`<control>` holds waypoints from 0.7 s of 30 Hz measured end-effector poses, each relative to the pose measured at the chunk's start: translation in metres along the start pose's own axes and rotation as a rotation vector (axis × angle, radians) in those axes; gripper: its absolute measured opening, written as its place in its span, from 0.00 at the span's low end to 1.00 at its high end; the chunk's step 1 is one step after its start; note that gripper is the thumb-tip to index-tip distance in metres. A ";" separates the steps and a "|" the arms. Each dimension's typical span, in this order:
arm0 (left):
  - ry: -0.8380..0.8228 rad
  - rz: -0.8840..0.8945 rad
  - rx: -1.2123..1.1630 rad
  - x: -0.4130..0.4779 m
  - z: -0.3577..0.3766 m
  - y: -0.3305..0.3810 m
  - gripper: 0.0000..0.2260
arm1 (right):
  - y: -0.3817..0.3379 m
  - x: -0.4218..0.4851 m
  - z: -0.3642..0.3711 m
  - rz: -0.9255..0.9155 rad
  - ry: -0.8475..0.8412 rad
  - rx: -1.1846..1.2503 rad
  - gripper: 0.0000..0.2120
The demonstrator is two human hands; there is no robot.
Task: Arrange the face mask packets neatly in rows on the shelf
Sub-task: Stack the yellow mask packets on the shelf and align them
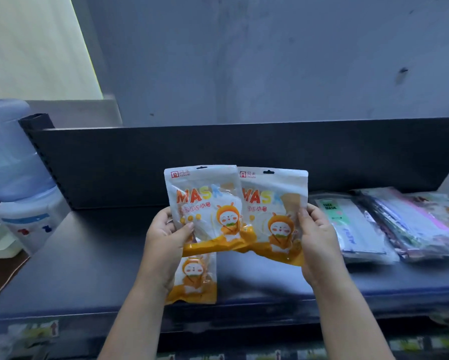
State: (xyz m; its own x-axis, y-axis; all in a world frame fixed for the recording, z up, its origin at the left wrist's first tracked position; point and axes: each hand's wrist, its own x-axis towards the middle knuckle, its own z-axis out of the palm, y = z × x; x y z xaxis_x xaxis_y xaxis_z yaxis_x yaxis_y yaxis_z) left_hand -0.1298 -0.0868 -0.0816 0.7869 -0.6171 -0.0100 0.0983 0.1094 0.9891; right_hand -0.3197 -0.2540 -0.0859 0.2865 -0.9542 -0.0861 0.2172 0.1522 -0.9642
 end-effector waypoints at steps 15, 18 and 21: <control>0.037 0.064 -0.015 -0.076 0.273 -0.037 0.19 | -0.083 0.070 -0.220 -0.055 0.051 -0.058 0.13; 0.036 0.046 -0.005 -0.080 0.300 -0.040 0.18 | -0.092 0.084 -0.244 -0.067 0.078 -0.064 0.13; -0.003 0.034 0.012 -0.080 0.325 -0.040 0.18 | -0.098 0.099 -0.264 -0.077 0.097 -0.070 0.12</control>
State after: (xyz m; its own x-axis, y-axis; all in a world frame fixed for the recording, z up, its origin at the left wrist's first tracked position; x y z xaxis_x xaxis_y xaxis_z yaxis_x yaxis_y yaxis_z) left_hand -0.3949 -0.2955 -0.0731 0.7879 -0.6154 0.0245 0.0641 0.1215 0.9905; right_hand -0.5583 -0.4316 -0.0664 0.1793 -0.9833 -0.0319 0.1686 0.0627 -0.9837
